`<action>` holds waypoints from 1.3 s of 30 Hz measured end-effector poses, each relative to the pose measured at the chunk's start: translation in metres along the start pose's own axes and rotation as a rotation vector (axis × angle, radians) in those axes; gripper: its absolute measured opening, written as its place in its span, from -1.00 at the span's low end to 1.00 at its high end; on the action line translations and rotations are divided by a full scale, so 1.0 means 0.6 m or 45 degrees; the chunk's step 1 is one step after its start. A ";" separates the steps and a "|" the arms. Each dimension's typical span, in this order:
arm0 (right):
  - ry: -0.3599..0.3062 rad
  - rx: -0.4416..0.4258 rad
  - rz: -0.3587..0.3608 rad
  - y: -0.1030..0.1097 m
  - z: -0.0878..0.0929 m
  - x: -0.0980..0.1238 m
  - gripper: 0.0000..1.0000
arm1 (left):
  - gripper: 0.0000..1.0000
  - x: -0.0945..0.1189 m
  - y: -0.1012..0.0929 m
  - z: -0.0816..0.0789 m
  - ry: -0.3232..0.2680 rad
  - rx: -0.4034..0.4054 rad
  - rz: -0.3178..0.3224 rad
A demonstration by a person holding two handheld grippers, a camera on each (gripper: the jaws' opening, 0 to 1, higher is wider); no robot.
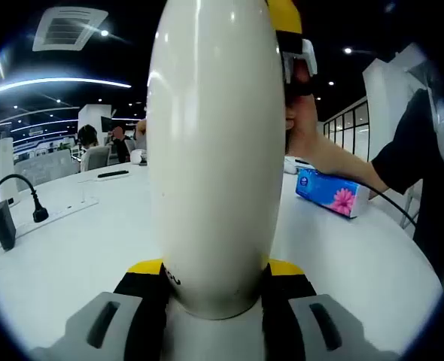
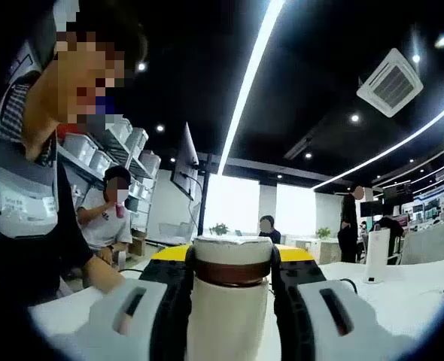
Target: Grasp the water cup twist off the cup lid place the cup lid on the table
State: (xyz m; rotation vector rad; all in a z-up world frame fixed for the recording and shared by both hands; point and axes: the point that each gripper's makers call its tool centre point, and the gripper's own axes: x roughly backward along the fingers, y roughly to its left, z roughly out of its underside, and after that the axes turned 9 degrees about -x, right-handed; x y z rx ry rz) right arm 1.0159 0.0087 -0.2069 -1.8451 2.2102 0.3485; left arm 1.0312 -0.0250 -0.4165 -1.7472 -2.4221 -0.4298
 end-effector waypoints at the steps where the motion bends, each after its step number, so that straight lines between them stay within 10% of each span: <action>1: -0.005 -0.010 -0.016 0.001 0.001 -0.001 -0.13 | 0.01 0.000 0.000 0.000 0.000 0.000 0.000; 12: -0.030 -0.101 -0.126 0.006 0.002 -0.002 -0.12 | 0.01 0.001 0.001 0.000 -0.001 0.000 0.000; 23: -0.018 -0.118 -0.048 0.005 0.005 -0.006 0.15 | 0.01 0.001 0.000 -0.001 -0.001 0.000 0.001; 39: -0.031 0.122 0.390 0.006 -0.006 -0.010 0.29 | 0.01 0.004 -0.007 -0.003 -0.001 0.000 -0.002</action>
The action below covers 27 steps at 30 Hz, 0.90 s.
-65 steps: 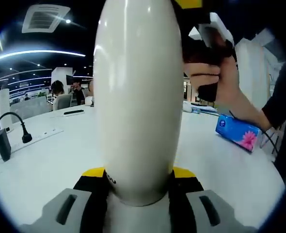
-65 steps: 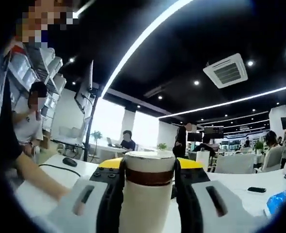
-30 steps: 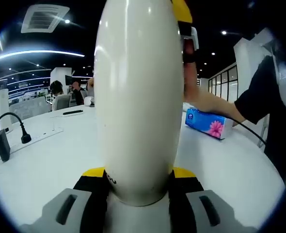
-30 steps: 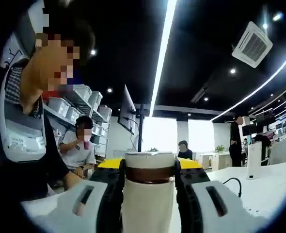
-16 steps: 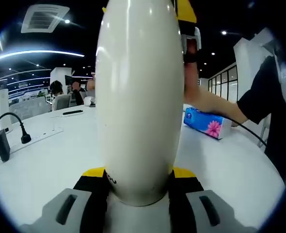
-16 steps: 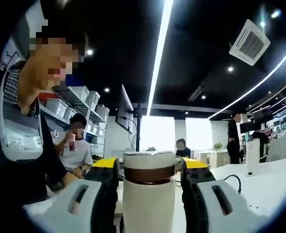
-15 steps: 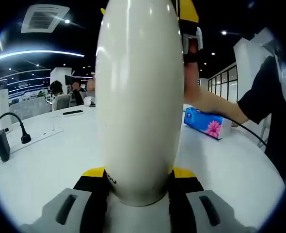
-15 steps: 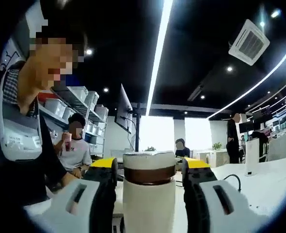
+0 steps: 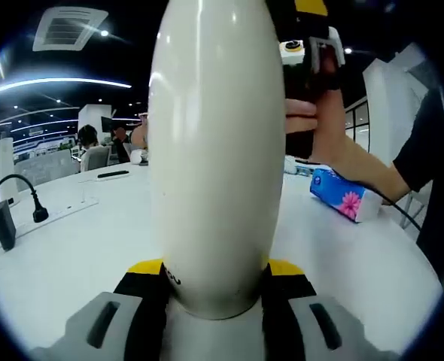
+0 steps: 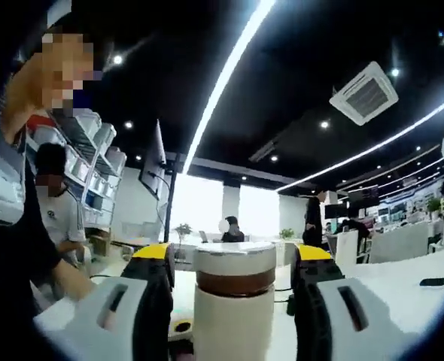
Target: Grasp the water cup twist off the cup lid place the cup lid on the table
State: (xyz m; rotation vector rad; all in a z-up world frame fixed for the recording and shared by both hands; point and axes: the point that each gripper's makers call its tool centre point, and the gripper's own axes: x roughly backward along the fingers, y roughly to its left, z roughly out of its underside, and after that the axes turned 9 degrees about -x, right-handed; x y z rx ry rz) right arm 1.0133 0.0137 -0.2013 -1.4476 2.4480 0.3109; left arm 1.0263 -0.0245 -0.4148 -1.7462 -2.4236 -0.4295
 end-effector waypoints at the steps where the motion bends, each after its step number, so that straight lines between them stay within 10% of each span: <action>1: 0.005 0.003 0.023 0.003 -0.001 0.001 0.29 | 0.01 0.000 0.000 0.000 0.000 0.000 0.000; 17: 0.084 0.166 0.469 0.003 0.013 0.016 0.10 | 0.01 0.001 -0.003 0.000 0.003 0.002 -0.007; 27: 0.090 0.181 0.544 0.005 0.014 0.018 0.10 | 0.01 0.002 -0.003 0.000 0.005 0.002 -0.009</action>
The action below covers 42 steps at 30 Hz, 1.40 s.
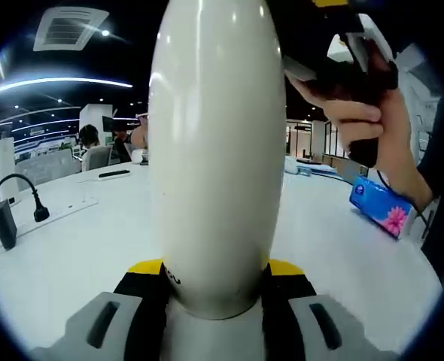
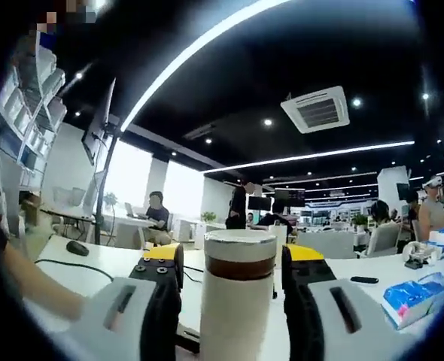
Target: Grasp the water cup twist off the cup lid place the cup lid on the table
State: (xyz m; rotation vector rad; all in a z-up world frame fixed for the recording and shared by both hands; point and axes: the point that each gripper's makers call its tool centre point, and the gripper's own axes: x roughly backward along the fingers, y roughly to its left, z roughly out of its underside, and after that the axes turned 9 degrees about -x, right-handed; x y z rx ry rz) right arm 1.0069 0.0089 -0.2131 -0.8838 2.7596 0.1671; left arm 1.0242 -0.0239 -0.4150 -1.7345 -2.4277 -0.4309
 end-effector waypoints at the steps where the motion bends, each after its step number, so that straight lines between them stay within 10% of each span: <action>1: 0.004 0.002 0.009 0.000 0.001 0.000 0.10 | 0.01 0.000 0.000 0.000 0.000 0.000 0.000; 7: -0.006 0.155 0.071 0.012 -0.011 0.000 0.09 | 0.01 0.000 0.000 0.001 0.000 0.000 0.000; 23: -0.045 0.084 0.118 -0.012 -0.016 -0.010 -0.15 | 0.01 -0.003 0.022 0.005 0.002 0.005 -0.005; 42: -0.076 -0.022 -0.235 -0.012 -0.017 -0.020 -0.16 | 0.01 -0.004 0.014 0.003 0.002 0.002 -0.005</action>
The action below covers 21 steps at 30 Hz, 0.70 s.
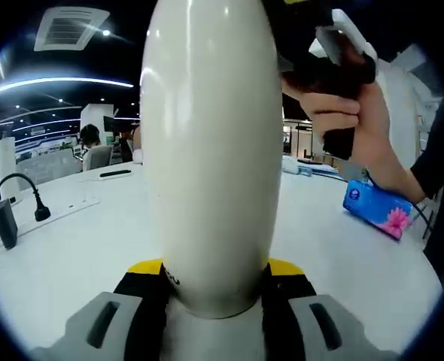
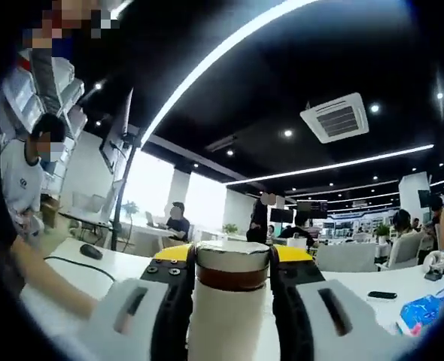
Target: Grasp the water cup twist off the cup lid place the cup lid on the table
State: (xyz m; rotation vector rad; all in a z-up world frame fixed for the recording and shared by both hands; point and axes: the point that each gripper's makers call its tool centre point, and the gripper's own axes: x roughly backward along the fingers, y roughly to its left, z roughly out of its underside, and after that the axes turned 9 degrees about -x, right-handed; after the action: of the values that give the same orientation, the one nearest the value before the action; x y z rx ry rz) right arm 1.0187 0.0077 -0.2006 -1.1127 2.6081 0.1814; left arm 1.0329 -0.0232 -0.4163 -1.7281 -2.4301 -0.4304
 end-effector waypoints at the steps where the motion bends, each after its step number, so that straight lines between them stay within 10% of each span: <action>1: 0.000 -0.007 -0.011 0.000 0.000 0.000 -0.16 | 0.01 0.000 0.000 0.000 0.000 0.000 0.001; 21: -0.043 -0.155 -0.576 0.017 -0.005 0.006 -0.16 | 0.01 -0.002 -0.002 0.000 -0.004 -0.004 0.014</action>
State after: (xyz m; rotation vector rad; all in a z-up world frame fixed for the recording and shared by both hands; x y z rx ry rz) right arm 1.0082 0.0114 -0.1989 -1.6878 2.2665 0.2559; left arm 1.0320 -0.0246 -0.4168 -1.7438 -2.4225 -0.4302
